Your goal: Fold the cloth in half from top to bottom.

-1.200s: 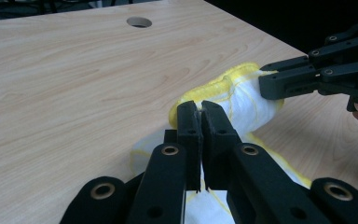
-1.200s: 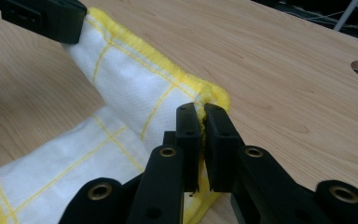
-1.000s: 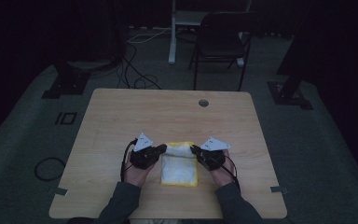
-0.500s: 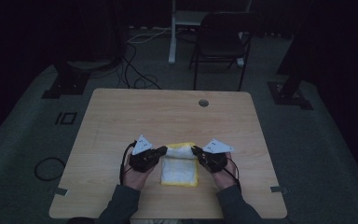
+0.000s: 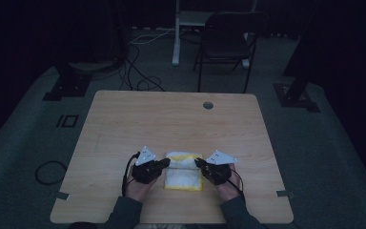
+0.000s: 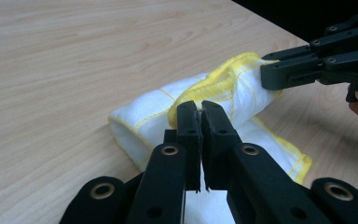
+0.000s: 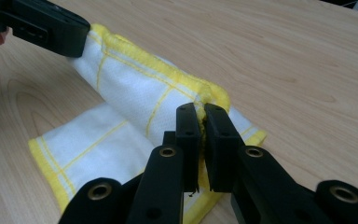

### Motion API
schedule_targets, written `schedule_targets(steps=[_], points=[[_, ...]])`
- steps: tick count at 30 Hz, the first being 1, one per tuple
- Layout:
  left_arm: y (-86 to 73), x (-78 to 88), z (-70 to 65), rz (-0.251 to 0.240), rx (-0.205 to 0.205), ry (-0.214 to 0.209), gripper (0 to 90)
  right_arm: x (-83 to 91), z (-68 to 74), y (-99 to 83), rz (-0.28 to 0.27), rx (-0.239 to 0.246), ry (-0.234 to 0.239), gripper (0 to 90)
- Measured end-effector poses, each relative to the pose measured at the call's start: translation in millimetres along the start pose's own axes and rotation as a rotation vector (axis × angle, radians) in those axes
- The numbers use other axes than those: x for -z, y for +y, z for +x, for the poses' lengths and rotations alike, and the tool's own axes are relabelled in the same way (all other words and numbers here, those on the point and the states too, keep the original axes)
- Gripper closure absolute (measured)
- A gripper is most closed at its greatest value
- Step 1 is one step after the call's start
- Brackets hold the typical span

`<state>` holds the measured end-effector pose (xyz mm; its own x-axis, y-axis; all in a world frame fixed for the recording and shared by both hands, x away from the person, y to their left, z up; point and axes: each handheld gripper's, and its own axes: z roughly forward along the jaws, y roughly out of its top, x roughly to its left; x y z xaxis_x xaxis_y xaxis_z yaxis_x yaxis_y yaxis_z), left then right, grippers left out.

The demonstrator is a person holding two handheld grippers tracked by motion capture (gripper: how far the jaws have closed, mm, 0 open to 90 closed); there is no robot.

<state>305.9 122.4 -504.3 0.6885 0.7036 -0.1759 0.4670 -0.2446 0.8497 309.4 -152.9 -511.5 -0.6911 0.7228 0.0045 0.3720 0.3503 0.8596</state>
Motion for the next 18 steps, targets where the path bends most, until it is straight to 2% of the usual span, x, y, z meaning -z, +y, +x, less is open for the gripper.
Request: schedule_targets(steps=[10, 18], points=[[-9.1, 0.1, -0.9, 0.016, 0.013, -0.003, 87.1, 1.5, 4.3, -7.3, 0.003, -0.018, 0.012, 85.3], [-16.9, -3.1, -3.1, 0.042, 0.009, -0.009, 86.7, 1.3, 7.0, -13.7, 0.017, -0.029, 0.016, 85.2]])
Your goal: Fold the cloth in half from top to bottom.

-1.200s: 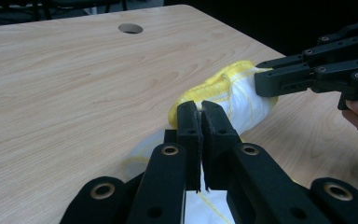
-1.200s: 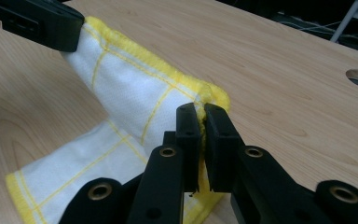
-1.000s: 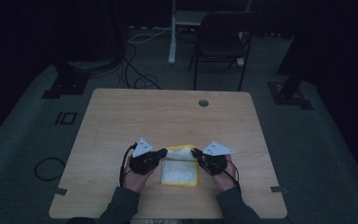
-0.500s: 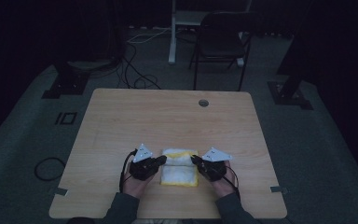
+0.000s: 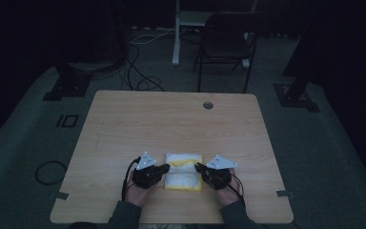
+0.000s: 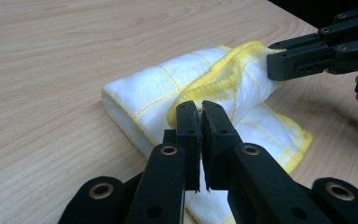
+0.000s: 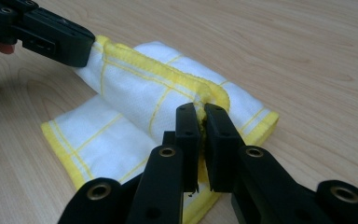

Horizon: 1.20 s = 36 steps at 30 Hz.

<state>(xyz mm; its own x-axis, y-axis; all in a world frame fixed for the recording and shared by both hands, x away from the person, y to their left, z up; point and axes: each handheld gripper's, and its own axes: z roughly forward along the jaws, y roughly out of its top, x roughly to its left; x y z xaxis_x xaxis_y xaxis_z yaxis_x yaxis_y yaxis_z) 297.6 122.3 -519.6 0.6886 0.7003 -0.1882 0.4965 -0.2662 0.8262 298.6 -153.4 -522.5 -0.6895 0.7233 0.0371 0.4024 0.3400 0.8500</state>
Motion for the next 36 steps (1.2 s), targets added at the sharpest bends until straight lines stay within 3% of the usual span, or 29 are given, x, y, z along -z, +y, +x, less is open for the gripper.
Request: schedule_targets(steps=[11, 23, 36], points=[[-7.9, -2.5, 1.0, 0.022, -0.002, -0.001, 81.5, -0.1, 2.0, -5.2, 0.015, -0.001, 0.002, 84.8], [2.8, 4.4, 13.3, -0.038, 0.047, 0.040, 77.5, 3.2, 0.1, -6.5, 0.019, 0.007, 0.014, 82.4], [-8.5, -10.1, 3.2, 0.058, -0.002, 0.014, 77.1, 15.8, -8.0, -6.5, -0.029, -0.015, -0.003, 73.3]])
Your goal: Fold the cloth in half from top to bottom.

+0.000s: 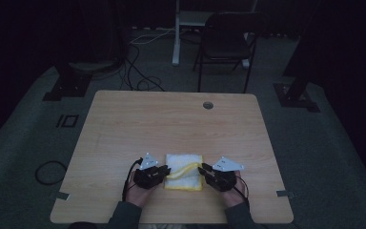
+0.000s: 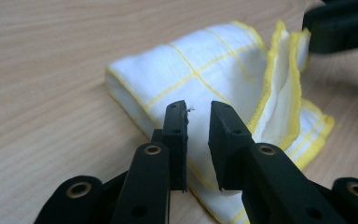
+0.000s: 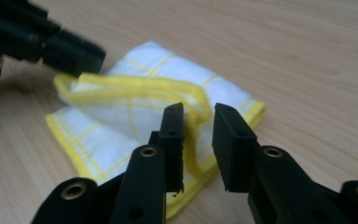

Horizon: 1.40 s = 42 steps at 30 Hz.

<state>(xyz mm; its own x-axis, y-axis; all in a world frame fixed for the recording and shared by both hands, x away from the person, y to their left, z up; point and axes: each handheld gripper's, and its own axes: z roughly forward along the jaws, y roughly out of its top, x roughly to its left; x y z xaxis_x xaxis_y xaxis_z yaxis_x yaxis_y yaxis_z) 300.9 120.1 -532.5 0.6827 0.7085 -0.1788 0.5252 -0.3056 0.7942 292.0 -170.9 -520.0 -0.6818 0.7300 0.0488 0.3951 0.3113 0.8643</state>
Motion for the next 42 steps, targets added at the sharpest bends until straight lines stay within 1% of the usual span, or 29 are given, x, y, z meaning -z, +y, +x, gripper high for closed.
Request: schedule_targets(steps=[2, 3, 4, 5, 6, 11, 14, 17, 21, 23, 25, 29, 32, 33, 40, 42], points=[[-2.2, 0.4, -1.7, 0.004, -0.005, -0.001, 77.0, 3.6, -4.0, -0.1, -0.015, -0.015, -0.012, 72.7], [-2.2, 0.4, -1.7, 0.004, -0.005, -0.001, 76.8, 3.6, -4.0, -0.1, -0.015, -0.015, -0.012, 72.7], [-3.4, 2.4, -3.2, 0.003, -0.009, -0.010, 76.8, 5.0, -5.7, -0.2, -0.018, -0.021, -0.018, 72.6], [-3.7, 3.2, -3.4, 0.004, -0.012, -0.011, 76.3, 8.2, -11.2, -1.0, -0.026, -0.036, -0.033, 72.6], [-4.2, 4.0, -3.9, 0.005, -0.015, -0.011, 76.3, 8.7, -12.1, -1.2, -0.023, -0.042, -0.037, 72.6], [-8.5, 6.5, -5.8, 0.018, -0.032, 0.000, 75.3, 9.5, -15.3, -1.7, -0.024, -0.050, -0.049, 72.3], [-10.0, 7.9, -5.1, 0.014, -0.026, 0.002, 74.9, 9.3, -16.9, -2.5, -0.022, -0.052, -0.052, 72.2], [-8.8, 9.5, -0.8, 0.005, -0.021, 0.015, 74.2, 7.4, -20.5, -4.9, -0.013, -0.052, -0.064, 71.9], [-7.5, 9.4, 6.5, 0.003, -0.015, 0.039, 72.6, -1.8, -31.8, -12.2, 0.035, -0.052, -0.106, 71.7], [-7.1, 9.3, 10.9, -0.002, -0.009, 0.054, 72.1, -5.8, -37.6, -13.8, 0.052, -0.060, -0.122, 71.5], [-6.2, 8.6, 14.8, 0.000, -0.013, 0.069, 71.4, -8.7, -42.7, -14.5, 0.066, -0.063, -0.140, 71.6], [-4.6, 6.2, 24.0, 0.005, 0.003, 0.094, 70.7, -10.2, -48.0, -16.1, 0.077, -0.076, -0.149, 71.5], [-4.6, 5.6, 29.8, 0.017, 0.011, 0.107, 69.8, -10.0, -49.8, -16.4, 0.080, -0.083, -0.152, 71.5], [-4.6, 5.6, 29.8, 0.017, 0.011, 0.107, 69.7, -10.0, -49.8, -16.4, 0.080, -0.083, -0.152, 71.5], [-5.5, 6.6, 39.4, 0.020, 0.026, 0.157, 69.8, -11.9, -50.3, -16.9, 0.094, -0.083, -0.149, 71.6], [-5.6, 7.2, 41.5, 0.020, 0.030, 0.164, 69.7, -12.2, -50.6, -16.8, 0.094, -0.084, -0.147, 71.6]])
